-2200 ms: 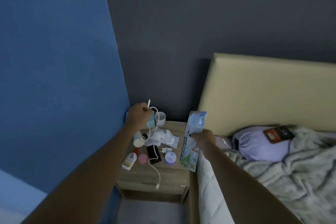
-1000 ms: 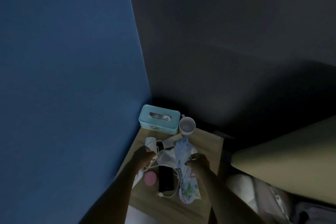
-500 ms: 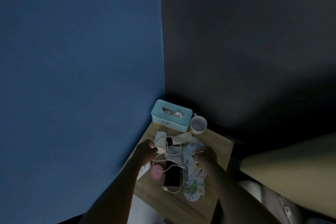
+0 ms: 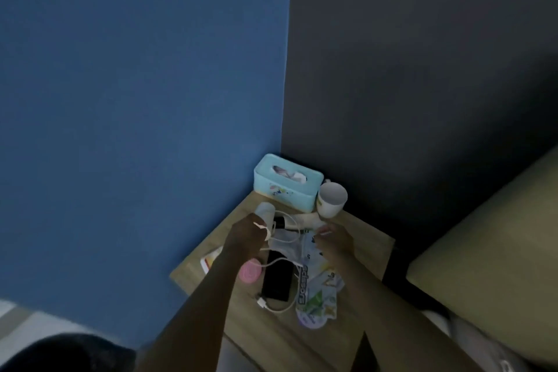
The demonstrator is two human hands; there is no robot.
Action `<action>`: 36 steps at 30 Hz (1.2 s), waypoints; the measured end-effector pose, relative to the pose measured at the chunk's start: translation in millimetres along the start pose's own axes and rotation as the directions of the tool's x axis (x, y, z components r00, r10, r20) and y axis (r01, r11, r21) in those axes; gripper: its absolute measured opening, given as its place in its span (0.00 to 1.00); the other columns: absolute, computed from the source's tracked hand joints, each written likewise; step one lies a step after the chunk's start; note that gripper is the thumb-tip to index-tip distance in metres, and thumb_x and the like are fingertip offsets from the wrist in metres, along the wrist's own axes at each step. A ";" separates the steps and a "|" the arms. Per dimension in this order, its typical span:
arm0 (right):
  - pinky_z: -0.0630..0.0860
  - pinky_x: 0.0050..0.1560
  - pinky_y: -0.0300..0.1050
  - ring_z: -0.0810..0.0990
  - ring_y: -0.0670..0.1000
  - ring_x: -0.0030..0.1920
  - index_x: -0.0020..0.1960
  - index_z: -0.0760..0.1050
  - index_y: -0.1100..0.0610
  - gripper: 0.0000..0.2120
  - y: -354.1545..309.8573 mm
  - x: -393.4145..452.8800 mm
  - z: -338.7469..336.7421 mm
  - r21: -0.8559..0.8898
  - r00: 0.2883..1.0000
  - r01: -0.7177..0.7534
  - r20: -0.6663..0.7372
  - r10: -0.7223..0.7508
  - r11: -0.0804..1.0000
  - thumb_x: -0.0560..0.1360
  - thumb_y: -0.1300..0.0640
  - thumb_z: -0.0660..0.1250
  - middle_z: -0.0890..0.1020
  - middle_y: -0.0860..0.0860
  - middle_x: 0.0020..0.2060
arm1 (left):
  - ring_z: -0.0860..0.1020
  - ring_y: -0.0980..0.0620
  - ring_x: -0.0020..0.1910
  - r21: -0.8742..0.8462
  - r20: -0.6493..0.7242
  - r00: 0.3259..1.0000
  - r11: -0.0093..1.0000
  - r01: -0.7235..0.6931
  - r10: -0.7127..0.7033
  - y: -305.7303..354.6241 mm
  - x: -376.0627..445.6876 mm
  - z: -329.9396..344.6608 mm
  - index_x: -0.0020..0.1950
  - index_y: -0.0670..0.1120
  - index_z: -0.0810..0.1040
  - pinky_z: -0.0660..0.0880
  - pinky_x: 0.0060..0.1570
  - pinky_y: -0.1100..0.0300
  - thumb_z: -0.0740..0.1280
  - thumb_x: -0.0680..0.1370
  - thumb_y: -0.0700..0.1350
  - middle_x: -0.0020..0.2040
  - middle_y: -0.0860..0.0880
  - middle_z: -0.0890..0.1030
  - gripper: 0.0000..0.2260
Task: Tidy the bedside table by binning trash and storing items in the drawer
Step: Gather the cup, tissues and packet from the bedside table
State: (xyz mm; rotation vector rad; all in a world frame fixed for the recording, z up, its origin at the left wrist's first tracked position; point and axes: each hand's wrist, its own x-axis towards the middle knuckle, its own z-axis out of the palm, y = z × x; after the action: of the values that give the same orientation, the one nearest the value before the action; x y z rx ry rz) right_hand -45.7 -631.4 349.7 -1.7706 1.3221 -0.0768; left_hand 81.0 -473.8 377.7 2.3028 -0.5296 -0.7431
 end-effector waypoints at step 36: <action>0.82 0.45 0.50 0.83 0.55 0.44 0.43 0.76 0.53 0.02 112.1 -65.0 -36.5 0.000 0.947 0.314 0.074 -0.313 0.949 0.73 0.58 0.69 0.84 0.54 0.46 | 0.77 0.52 0.48 0.068 -0.413 0.910 0.998 -0.004 0.032 -88.0 -182.2 93.0 0.49 0.50 0.76 0.71 0.46 0.63 0.65 0.77 0.45 0.53 0.46 0.79 0.03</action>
State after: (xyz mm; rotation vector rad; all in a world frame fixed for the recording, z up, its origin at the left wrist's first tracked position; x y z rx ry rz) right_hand -175.2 -605.1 324.0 -1.9628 0.9809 -0.1794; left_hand -100.7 -355.9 325.7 2.4188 -0.3803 -0.2126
